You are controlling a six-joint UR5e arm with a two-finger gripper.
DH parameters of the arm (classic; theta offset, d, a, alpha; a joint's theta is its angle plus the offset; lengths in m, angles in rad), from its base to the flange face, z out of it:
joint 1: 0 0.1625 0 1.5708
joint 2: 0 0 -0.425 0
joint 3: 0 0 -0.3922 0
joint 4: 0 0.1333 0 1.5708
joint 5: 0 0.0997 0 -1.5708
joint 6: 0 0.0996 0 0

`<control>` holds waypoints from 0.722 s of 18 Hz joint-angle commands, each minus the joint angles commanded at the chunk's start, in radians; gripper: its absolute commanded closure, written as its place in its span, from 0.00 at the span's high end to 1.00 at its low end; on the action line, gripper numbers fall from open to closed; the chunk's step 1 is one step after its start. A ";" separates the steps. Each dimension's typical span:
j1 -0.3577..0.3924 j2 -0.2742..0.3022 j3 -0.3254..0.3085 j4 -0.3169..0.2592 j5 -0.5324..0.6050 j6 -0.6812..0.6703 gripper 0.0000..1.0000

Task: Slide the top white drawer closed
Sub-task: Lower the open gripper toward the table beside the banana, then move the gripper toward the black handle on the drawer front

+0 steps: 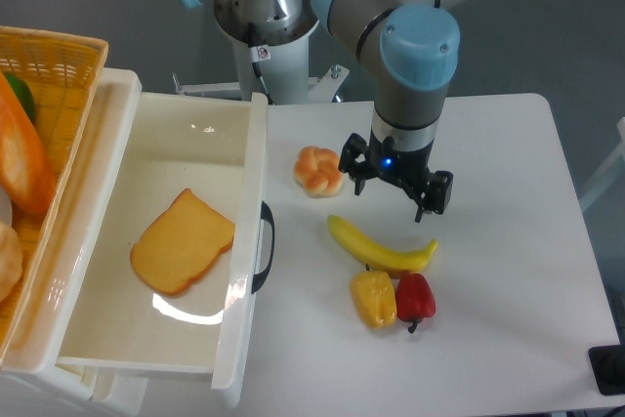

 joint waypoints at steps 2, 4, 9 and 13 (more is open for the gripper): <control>-0.002 -0.009 0.000 0.011 0.003 -0.032 1.00; -0.003 -0.018 -0.006 0.023 0.005 -0.064 1.00; -0.043 -0.071 0.005 0.077 0.006 -0.193 1.00; -0.087 -0.100 0.011 0.081 0.005 -0.316 1.00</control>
